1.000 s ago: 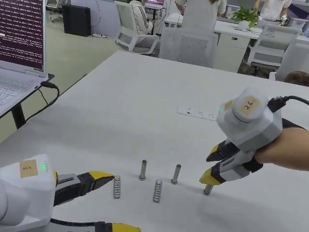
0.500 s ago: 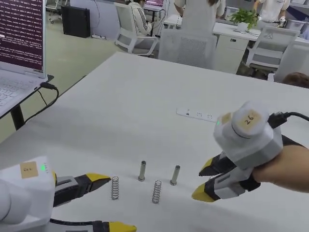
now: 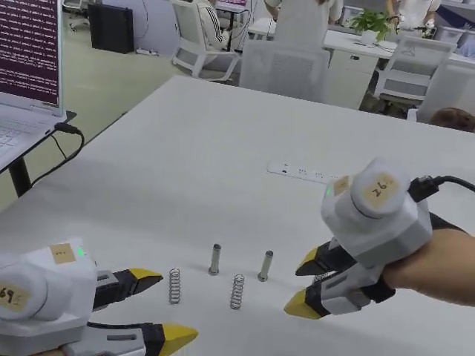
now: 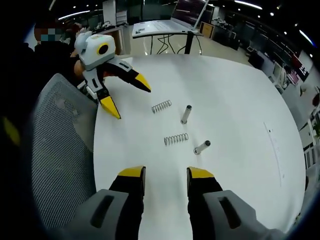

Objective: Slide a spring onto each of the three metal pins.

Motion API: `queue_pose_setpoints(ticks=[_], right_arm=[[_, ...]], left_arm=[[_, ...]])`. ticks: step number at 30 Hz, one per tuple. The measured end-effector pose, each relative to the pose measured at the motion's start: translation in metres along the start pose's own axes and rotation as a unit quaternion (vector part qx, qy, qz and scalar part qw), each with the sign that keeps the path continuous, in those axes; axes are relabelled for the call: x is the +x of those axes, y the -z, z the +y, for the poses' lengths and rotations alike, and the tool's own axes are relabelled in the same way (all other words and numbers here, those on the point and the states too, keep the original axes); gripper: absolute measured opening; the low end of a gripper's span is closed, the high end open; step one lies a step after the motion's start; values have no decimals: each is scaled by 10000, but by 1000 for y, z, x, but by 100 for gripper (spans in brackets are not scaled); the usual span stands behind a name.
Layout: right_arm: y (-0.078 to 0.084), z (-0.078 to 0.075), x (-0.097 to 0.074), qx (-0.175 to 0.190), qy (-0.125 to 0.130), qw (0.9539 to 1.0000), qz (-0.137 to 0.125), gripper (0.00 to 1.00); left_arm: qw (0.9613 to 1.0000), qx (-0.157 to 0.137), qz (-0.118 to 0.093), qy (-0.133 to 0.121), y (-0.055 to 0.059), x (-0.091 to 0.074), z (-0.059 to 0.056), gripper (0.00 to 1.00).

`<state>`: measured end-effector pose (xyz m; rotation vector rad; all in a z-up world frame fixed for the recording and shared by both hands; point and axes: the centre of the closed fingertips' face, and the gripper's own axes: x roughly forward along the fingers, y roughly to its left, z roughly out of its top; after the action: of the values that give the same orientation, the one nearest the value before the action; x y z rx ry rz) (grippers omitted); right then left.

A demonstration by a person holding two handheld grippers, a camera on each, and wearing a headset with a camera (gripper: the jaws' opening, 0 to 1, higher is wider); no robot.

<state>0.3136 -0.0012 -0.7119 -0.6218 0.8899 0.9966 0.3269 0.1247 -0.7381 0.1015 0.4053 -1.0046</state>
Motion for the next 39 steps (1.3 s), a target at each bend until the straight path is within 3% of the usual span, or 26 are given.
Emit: queue_pose_setpoints(ticks=[5, 9, 18, 25, 31, 39], right_arm=[[1, 3, 0, 63, -12, 10000, -38, 31], [0, 5, 0, 122, -19, 9999, -111, 31], [5, 9, 1, 186, -36, 9998, -113, 31], [7, 8, 1, 218, -17, 9997, -119, 31], [6, 9, 2, 212, -30, 9997, -142, 31], [8, 8, 2, 234, -35, 9996, -147, 31]], left_arm=[[9999, -31, 86, -137, 6, 7, 10, 49], [9990, -57, 196, -402, 12, 13, 24, 46], [9962, -46, 397, -774, 22, 25, 39, 36], [9951, -3, 486, -862, 27, 28, 41, 25], [9944, 2, 587, -882, 30, 35, 42, 27], [9928, 69, 687, -982, 31, 42, 48, 22]])
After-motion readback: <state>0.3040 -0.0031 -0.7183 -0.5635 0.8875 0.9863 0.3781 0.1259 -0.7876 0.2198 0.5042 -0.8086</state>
